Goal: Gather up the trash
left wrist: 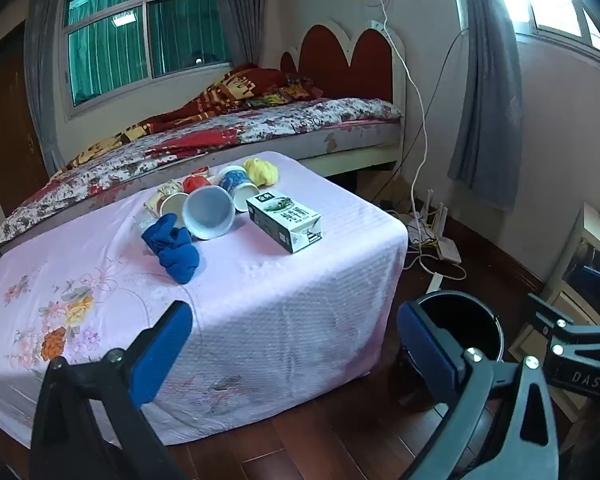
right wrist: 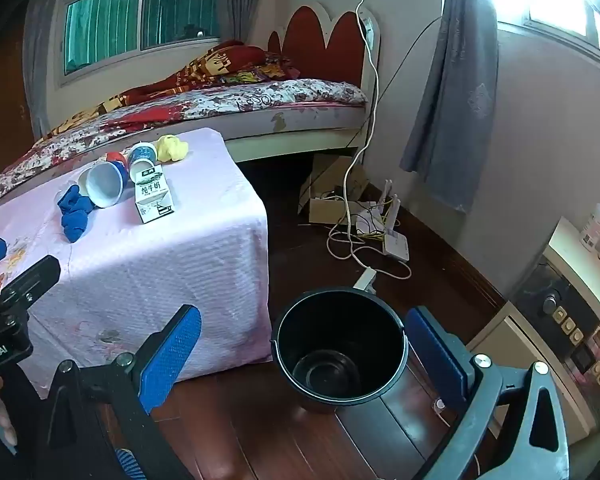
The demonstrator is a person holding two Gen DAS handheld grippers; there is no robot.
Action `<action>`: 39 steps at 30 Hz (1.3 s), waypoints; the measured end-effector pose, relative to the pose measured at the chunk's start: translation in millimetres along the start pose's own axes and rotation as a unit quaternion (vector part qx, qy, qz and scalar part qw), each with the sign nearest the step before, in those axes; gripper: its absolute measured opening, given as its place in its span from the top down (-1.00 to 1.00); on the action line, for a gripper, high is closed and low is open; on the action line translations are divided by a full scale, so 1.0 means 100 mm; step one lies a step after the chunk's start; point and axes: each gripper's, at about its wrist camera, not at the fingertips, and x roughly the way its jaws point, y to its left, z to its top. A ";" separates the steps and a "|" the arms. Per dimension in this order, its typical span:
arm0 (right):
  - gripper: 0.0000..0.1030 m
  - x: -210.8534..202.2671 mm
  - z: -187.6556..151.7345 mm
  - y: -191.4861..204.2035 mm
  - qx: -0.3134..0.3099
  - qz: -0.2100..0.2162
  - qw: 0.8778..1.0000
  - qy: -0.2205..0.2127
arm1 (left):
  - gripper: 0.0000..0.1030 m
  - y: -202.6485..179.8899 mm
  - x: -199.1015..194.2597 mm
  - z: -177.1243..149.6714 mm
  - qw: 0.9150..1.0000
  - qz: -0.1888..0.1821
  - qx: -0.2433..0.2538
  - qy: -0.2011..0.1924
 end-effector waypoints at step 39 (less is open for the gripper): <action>-1.00 0.03 0.02 0.01 -0.003 0.002 1.000 0.007 | -0.99 0.06 0.02 -0.05 1.000 -0.004 -0.006 0.004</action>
